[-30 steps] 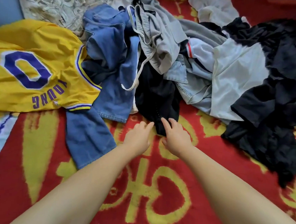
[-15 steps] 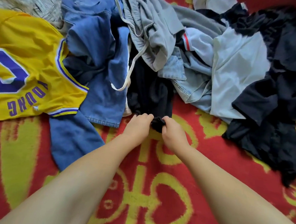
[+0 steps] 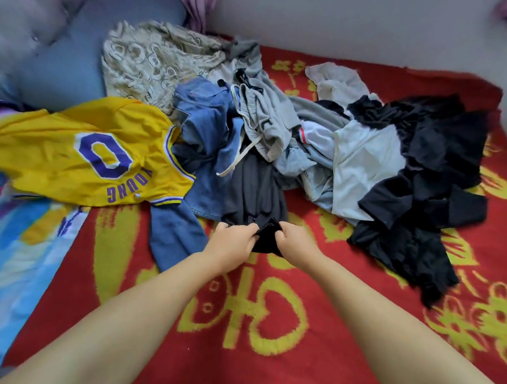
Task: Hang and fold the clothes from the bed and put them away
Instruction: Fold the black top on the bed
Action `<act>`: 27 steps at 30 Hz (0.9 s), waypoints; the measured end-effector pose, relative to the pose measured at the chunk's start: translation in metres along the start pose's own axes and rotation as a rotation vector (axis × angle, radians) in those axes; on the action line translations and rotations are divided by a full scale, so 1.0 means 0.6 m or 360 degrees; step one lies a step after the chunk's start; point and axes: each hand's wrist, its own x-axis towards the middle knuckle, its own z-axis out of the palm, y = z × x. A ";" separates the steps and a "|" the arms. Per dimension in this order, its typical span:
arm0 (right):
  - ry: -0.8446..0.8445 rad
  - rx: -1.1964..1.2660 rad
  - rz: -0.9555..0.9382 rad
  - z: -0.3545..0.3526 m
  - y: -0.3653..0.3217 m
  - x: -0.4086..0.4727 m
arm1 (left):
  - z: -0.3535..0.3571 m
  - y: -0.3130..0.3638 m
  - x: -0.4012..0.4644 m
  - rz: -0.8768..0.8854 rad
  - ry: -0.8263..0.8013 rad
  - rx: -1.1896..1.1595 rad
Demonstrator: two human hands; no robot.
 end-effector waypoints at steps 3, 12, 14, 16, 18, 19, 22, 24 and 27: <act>-0.0101 -0.0150 -0.0101 -0.007 -0.003 -0.067 | -0.021 0.031 -0.075 0.0011 -0.0011 0.0006; -0.0003 -0.0074 -0.0372 -0.082 -0.126 -0.233 | -0.183 0.074 -0.210 0.0058 -0.0021 -0.0561; 0.0082 -0.0056 -0.0422 -0.104 -0.153 -0.264 | -0.227 0.084 -0.221 0.0069 -0.0117 -0.0687; 0.0172 -0.0037 -0.0459 -0.126 -0.181 -0.297 | -0.266 0.096 -0.232 0.0041 -0.0195 -0.0826; 0.0248 -0.0031 -0.0500 -0.146 -0.204 -0.326 | -0.295 0.106 -0.240 -0.0024 -0.0283 -0.1166; 0.0281 -0.0014 -0.0514 -0.155 -0.214 -0.340 | -0.306 0.108 -0.244 -0.0101 -0.0360 -0.1350; 0.0378 0.0049 -0.0559 -0.172 -0.238 -0.375 | -0.318 0.113 -0.255 -0.0139 -0.0638 -0.1628; 0.0441 0.0016 -0.0581 -0.176 -0.249 -0.391 | -0.324 0.129 -0.257 -0.0057 -0.0676 -0.1669; 0.0603 -0.0016 -0.0651 -0.161 -0.254 -0.411 | -0.331 0.169 -0.250 -0.0101 -0.0467 -0.1577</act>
